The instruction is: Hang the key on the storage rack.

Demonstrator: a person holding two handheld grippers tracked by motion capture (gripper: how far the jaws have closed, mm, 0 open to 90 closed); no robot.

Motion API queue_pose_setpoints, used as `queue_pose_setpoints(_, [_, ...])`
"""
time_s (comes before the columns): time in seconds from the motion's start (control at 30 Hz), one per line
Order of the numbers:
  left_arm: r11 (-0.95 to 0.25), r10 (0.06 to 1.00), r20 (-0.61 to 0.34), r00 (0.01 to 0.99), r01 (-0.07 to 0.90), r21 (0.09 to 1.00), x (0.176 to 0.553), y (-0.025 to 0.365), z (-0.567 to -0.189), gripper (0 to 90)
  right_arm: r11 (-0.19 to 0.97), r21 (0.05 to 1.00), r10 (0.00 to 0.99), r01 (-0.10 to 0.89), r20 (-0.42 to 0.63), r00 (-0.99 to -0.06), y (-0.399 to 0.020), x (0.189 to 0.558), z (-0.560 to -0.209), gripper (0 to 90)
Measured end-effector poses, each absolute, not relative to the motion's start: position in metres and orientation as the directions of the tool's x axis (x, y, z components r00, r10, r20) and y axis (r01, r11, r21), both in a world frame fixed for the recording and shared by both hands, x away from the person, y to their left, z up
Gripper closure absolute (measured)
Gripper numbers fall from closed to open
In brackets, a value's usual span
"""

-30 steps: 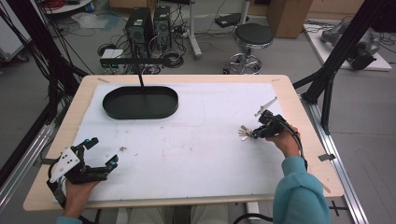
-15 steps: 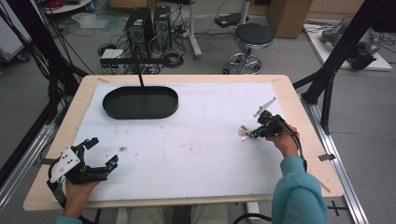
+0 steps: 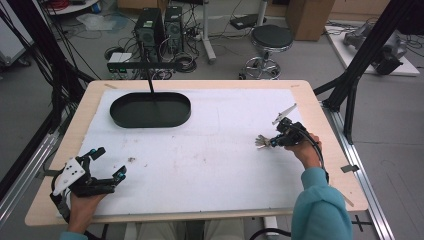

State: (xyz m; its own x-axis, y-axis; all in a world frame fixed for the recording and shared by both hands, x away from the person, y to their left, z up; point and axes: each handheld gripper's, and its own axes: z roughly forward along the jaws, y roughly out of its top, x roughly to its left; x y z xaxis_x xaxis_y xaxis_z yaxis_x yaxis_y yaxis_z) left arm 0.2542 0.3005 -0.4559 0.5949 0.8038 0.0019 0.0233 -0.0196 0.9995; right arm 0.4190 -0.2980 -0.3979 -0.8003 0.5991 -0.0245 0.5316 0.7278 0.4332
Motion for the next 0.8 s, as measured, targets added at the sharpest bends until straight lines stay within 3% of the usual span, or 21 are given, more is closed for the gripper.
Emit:
queue_pose_setpoints(0.17, [-0.002,0.813,-0.016,0.583,0.03,1.0,0.255,0.301,-0.456,1.7,0.687,0.512,0.596,0.516,0.01,-0.803,-0.3,0.415,-0.389,88.5])
queue_pose_setpoints(0.23, [0.0,0.814,-0.021,0.581,0.036,0.999,0.255,0.301,-0.456,1.7,0.63,0.603,0.587,0.489,0.042,-0.808,-0.299,0.41,-0.379,88.6])
queue_pose_setpoints(0.43, [-0.04,0.779,0.009,0.627,0.037,0.999,0.261,0.297,-0.445,1.7,0.536,0.732,0.552,0.42,0.072,-0.831,-0.298,0.4,-0.363,88.7])
queue_pose_setpoints(0.8, [-0.17,0.58,0.025,0.814,0.09,0.981,0.288,0.27,-0.392,1.7,0.468,0.847,0.382,0.253,0.065,-0.922,-0.257,0.39,-0.332,88.6])
